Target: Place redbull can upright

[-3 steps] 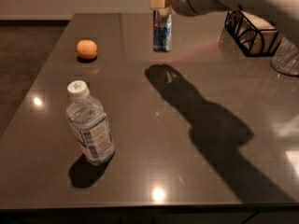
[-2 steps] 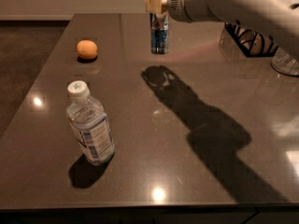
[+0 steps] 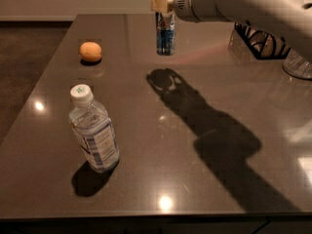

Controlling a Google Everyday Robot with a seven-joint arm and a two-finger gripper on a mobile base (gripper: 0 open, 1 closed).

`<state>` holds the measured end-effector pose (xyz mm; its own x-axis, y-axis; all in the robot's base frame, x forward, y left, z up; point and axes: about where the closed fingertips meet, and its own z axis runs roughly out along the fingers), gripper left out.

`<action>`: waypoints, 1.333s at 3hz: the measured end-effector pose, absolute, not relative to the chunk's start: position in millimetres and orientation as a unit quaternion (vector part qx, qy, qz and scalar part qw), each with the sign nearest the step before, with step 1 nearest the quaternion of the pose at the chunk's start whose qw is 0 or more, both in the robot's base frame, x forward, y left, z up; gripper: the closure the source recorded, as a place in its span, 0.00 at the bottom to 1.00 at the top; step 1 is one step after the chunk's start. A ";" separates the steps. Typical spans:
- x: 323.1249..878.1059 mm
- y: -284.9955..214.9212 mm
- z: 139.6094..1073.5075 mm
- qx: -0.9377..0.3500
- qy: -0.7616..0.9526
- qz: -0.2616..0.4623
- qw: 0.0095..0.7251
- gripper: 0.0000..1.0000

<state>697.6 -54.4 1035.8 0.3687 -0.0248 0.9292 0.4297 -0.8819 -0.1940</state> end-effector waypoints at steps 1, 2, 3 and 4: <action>693.6 -52.6 1033.9 -0.792 -0.144 -0.554 0.212 1.00; 693.4 -65.2 1014.4 -0.775 -0.136 -0.562 0.257 1.00; 684.3 -87.7 991.6 -0.759 -0.147 -0.570 0.277 1.00; 667.9 -89.5 978.9 -0.735 -0.187 -0.590 0.279 1.00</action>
Offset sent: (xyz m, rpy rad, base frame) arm -0.0425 0.0114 -0.0383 -0.0505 -0.2730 0.3218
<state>667.9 -89.5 978.9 0.2354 -0.0544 0.9704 0.6026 -0.7752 -0.1897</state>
